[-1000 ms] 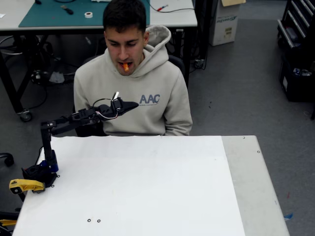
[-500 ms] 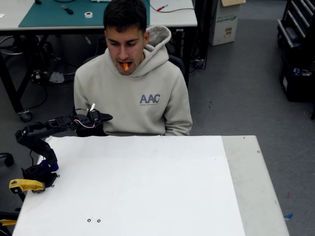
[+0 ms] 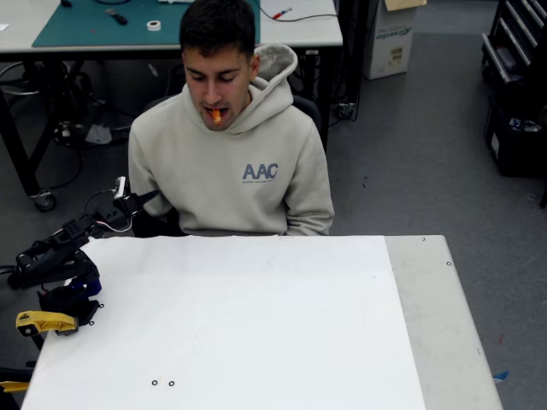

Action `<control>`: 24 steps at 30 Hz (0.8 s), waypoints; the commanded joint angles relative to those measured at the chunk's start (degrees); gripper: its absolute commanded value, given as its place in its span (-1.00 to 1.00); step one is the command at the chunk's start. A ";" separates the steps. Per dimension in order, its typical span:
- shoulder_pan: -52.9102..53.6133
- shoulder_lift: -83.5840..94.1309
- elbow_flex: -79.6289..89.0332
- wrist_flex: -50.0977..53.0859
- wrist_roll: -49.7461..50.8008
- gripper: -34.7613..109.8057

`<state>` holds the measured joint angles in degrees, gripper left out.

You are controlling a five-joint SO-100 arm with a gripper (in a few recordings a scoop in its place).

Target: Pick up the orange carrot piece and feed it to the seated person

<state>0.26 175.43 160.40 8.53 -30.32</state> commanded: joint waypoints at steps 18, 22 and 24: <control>-3.60 13.36 11.25 0.53 17.84 -0.55; -3.52 12.74 10.28 7.73 26.46 -0.55; -3.52 12.74 10.20 13.36 28.30 -0.55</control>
<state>-2.81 188.00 172.18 16.35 -4.66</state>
